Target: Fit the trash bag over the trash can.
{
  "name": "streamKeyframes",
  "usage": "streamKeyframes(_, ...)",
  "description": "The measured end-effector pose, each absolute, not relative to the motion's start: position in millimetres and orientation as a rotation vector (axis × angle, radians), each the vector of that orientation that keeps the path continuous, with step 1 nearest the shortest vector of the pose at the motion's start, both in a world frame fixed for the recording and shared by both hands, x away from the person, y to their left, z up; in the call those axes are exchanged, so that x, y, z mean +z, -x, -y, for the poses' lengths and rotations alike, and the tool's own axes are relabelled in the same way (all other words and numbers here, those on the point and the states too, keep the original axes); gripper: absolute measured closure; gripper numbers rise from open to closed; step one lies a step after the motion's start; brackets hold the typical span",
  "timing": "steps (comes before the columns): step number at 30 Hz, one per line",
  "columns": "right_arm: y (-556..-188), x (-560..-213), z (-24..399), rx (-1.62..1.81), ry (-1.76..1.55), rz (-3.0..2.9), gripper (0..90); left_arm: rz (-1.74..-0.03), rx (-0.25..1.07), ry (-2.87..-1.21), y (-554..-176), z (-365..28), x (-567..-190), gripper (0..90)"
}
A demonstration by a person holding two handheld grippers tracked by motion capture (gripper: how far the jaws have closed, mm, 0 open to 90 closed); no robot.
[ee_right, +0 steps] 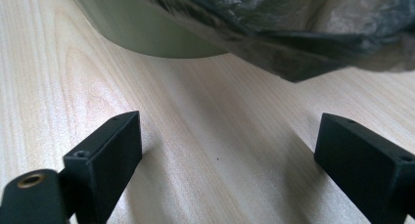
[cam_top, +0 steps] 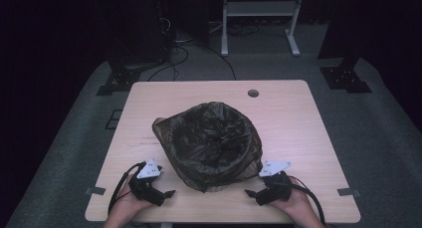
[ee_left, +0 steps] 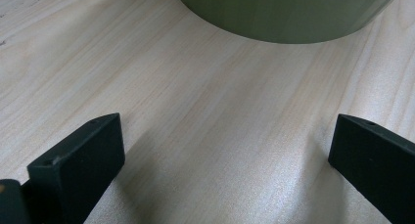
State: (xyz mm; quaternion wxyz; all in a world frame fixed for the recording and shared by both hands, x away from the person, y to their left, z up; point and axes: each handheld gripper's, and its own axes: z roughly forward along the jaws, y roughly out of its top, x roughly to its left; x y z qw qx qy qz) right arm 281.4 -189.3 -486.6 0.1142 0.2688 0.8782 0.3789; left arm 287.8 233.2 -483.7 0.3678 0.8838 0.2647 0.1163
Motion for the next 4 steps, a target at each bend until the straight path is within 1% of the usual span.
streamKeyframes(4, -281.4, -486.6, 189.3, 1.111, -0.788, -2.575, 9.3, -0.68, 0.299, -2.27, -287.8, -233.2, -483.7, 0.0)
